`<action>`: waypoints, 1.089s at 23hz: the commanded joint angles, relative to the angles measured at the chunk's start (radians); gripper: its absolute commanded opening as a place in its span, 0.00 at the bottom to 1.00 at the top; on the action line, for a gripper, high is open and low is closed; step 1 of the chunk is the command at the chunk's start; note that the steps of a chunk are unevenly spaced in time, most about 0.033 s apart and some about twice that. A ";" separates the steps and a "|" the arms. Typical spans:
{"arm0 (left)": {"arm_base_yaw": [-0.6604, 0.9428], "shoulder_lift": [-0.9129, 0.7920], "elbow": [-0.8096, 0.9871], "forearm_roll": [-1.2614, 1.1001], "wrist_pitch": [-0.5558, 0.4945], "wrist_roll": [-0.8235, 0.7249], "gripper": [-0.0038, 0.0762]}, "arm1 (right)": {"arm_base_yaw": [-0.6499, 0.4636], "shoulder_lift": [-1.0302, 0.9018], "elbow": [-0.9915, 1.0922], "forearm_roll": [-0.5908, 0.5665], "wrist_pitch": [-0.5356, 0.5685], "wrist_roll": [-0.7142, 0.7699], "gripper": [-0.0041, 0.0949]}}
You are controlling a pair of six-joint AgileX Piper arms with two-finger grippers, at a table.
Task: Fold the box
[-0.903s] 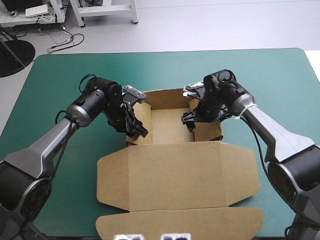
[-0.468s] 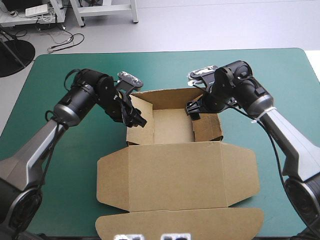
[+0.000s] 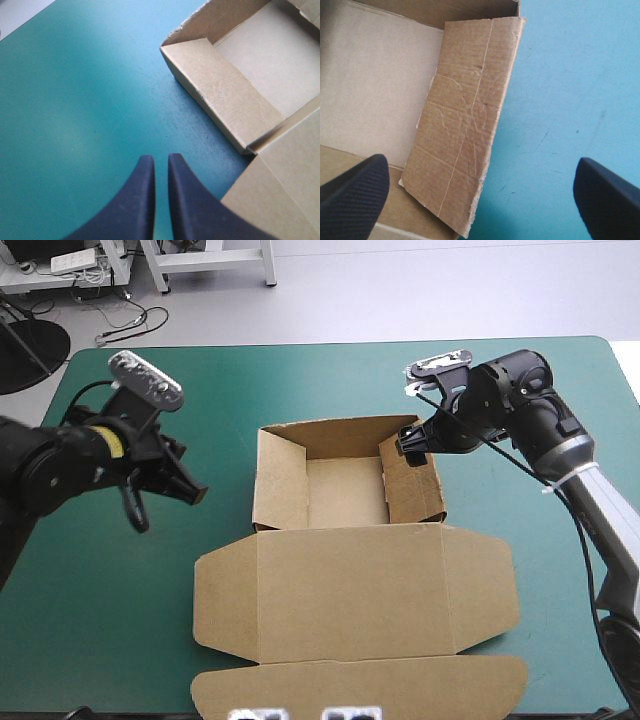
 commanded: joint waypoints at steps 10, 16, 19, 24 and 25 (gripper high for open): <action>-0.009 -0.329 0.621 -0.016 0.038 -0.117 0.04 | -0.056 0.252 -0.028 0.170 0.005 -0.089 0.72; -0.009 -0.331 0.623 -0.011 0.036 -0.130 0.04 | -0.056 0.292 -0.028 0.188 0.005 -0.181 0.09; -0.009 -0.331 0.623 -0.009 0.036 -0.130 0.04 | -0.096 0.289 -0.050 0.145 0.005 -0.183 0.02; -0.009 -0.331 0.623 -0.002 0.036 -0.130 0.04 | -0.221 0.275 -0.134 0.122 0.005 -0.185 0.02; -0.009 -0.331 0.623 0.000 0.036 -0.130 0.04 | -0.247 0.275 -0.153 0.107 0.005 -0.185 0.02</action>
